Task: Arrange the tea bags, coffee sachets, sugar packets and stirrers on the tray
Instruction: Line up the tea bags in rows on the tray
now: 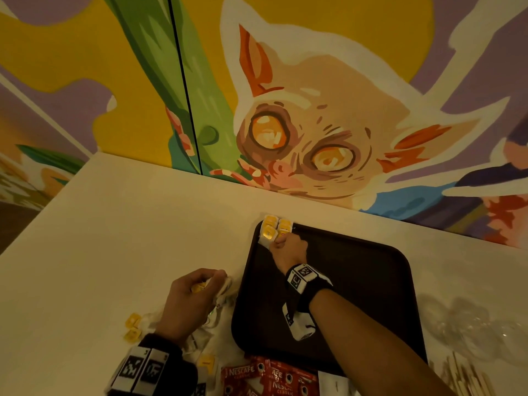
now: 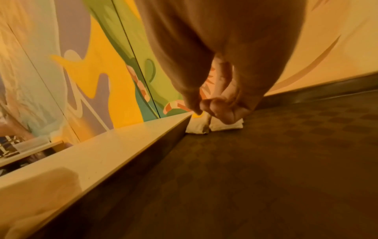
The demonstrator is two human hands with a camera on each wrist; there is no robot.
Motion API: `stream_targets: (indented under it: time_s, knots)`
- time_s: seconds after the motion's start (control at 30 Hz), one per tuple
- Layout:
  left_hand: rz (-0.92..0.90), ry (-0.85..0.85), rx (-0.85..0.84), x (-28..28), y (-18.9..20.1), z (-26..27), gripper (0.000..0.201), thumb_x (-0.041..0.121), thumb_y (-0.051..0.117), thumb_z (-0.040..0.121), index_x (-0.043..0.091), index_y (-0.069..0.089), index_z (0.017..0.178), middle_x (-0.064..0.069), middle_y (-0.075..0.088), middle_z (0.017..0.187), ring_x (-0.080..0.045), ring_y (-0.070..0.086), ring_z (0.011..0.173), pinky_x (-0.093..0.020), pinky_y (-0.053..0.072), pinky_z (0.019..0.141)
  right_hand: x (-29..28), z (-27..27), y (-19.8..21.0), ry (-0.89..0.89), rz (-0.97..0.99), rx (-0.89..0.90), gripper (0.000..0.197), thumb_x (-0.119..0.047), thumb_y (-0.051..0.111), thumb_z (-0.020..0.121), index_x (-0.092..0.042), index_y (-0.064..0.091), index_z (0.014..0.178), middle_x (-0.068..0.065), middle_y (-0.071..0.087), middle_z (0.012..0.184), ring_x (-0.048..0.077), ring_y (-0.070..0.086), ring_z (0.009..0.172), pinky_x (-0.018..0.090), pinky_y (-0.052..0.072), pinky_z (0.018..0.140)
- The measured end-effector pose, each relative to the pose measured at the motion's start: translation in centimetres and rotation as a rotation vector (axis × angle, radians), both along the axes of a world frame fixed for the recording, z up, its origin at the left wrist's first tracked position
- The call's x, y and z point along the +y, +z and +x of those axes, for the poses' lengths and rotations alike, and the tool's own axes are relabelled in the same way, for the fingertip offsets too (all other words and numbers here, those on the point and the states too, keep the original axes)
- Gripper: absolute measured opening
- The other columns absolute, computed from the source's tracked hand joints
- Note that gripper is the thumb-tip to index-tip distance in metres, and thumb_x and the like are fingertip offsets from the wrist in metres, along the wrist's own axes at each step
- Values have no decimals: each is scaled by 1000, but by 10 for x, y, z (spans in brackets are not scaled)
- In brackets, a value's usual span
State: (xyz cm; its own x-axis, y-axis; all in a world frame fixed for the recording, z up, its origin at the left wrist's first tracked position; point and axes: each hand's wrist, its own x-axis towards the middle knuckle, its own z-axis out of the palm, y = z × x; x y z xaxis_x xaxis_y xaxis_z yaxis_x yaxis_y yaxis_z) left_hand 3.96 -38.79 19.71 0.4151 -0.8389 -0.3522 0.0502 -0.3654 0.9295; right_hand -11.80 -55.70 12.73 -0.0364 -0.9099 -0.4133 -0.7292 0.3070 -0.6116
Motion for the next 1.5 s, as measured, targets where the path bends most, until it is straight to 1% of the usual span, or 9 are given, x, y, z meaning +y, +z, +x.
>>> stream_targets:
  time_s: [0.13, 0.43, 0.63, 0.77, 0.87, 1.0, 1.1, 1.37, 1.5]
  knots:
    - [1, 3, -12, 4, 1, 3, 19, 29, 66, 88, 14, 73, 77, -10, 51, 52, -17, 43, 42, -22, 33, 40, 2, 8, 6, 30, 1, 79, 21, -20, 64, 93, -7, 63, 110, 16, 51, 120, 31, 59, 104, 33, 50, 82]
    - [18, 16, -26, 7, 2, 11, 22, 33, 64, 89, 17, 75, 79, -27, 65, 82, -22, 51, 52, -28, 39, 46, -8, 16, 12, 69, -70, 137, 18, -26, 60, 96, -14, 67, 107, 11, 65, 112, 29, 63, 103, 30, 50, 78]
    - [58, 18, 174, 2, 4, 6, 29, 35, 57, 94, 14, 75, 84, -14, 44, 64, -20, 37, 51, -23, 24, 45, -11, 13, 13, 68, -118, 131, 19, -28, 65, 93, -13, 63, 105, 11, 66, 109, 27, 64, 101, 33, 53, 78]
    - [52, 48, 282, -2, 2, -1, 34, 33, 52, 97, 7, 74, 91, -11, 44, 60, -16, 38, 45, -22, 21, 47, 1, 6, 20, -4, -166, 9, 20, -30, 69, 90, -17, 56, 99, 9, 66, 102, 23, 65, 91, 31, 56, 71]
    - [52, 57, 306, -5, 4, -8, 36, 35, 50, 98, 7, 72, 92, -14, 48, 67, -17, 40, 47, -21, 25, 46, 27, 5, 42, 106, -204, -224, 15, -28, 68, 91, -17, 59, 95, -1, 65, 92, 7, 61, 78, 13, 47, 60]
    - [54, 53, 303, -7, 10, -17, 39, 39, 51, 96, 2, 65, 95, -16, 47, 75, -18, 40, 48, -21, 25, 44, 69, 0, 73, 372, -75, -557, 17, -34, 66, 91, -21, 64, 101, -6, 66, 95, 10, 63, 82, 28, 54, 75]
    - [37, -7, 225, -7, 18, -25, 41, 45, 49, 96, 9, 69, 93, -19, 52, 70, -21, 44, 49, -24, 32, 46, 93, -7, 86, 456, 36, -709, 22, -34, 68, 89, -19, 66, 106, -4, 66, 100, 11, 65, 79, 27, 55, 65]
    - [12, -64, 340, 6, 31, -39, 57, 52, 48, 90, -3, 65, 94, -15, 56, 71, -18, 50, 53, -23, 38, 46, 118, -29, 90, 312, -39, -827, 12, -12, 75, 84, -10, 70, 95, 6, 71, 97, 20, 71, 76, 32, 59, 70]
    - [6, -64, 426, 13, 32, -40, 51, 49, 50, 90, 3, 69, 93, -15, 55, 71, -20, 47, 53, -22, 34, 46, 125, -36, 90, 292, -52, -929, 11, -5, 69, 87, -2, 64, 96, 13, 68, 98, 26, 70, 83, 34, 59, 72]
